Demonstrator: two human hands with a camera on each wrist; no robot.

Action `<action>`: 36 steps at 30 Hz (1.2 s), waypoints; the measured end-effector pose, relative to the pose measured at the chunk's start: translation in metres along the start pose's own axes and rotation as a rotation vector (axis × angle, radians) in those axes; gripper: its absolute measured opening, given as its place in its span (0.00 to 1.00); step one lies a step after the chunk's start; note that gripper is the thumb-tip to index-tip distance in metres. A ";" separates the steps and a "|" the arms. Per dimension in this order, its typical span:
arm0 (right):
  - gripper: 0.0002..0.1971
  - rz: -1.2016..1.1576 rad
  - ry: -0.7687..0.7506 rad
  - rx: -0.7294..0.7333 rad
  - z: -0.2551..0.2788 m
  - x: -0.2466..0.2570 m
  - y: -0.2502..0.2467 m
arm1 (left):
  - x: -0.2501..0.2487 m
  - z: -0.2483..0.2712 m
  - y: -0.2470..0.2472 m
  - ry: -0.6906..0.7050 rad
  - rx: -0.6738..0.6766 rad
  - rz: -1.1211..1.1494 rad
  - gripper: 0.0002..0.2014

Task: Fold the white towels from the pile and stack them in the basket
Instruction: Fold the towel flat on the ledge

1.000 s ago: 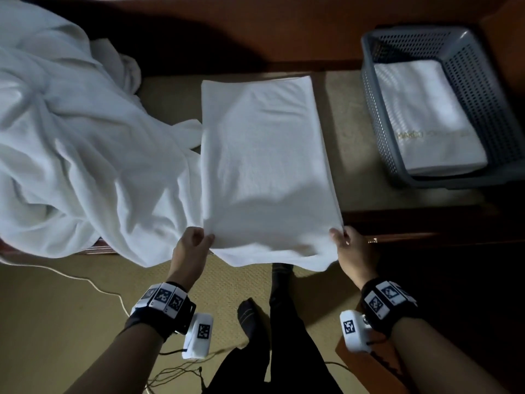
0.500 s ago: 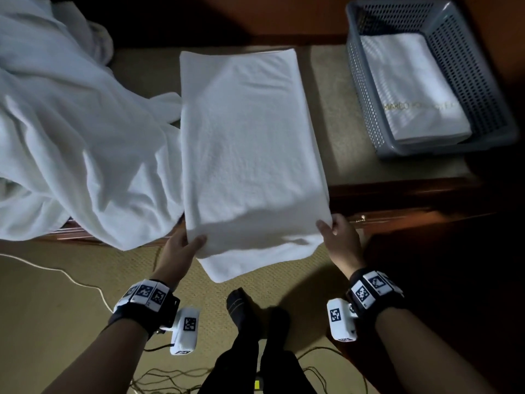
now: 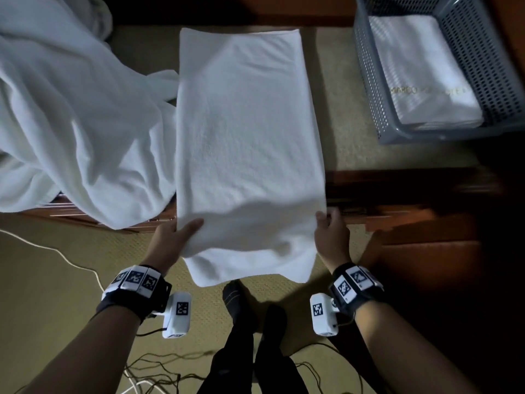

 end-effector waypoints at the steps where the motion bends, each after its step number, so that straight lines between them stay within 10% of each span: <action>1: 0.05 -0.007 0.029 0.003 -0.005 -0.010 0.003 | 0.003 -0.002 0.001 -0.002 0.004 -0.011 0.23; 10: 0.17 -0.118 0.004 0.061 -0.018 -0.014 0.020 | 0.036 -0.002 0.016 -0.004 0.173 -0.131 0.35; 19: 0.19 -0.432 0.068 0.227 -0.014 -0.025 0.034 | 0.079 0.025 0.036 -0.291 0.334 0.113 0.40; 24: 0.26 -0.565 0.056 0.361 -0.016 -0.029 0.061 | 0.091 0.056 0.055 -0.301 0.453 0.168 0.22; 30: 0.42 -0.396 0.197 0.626 0.032 -0.058 0.075 | 0.117 0.076 0.043 -0.326 0.447 0.202 0.33; 36: 0.43 -0.518 0.365 0.558 0.073 -0.093 0.052 | 0.120 0.091 0.044 -0.331 0.449 0.237 0.34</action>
Point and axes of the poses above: each hand's wrist, its own z-axis away from the middle knuckle, its own y-axis out of the palm, x = y × z, the point moved 9 cm from there along -z, towards the middle knuckle, and after that the axes turned 10 degrees about -y, right-handed, at the moved point
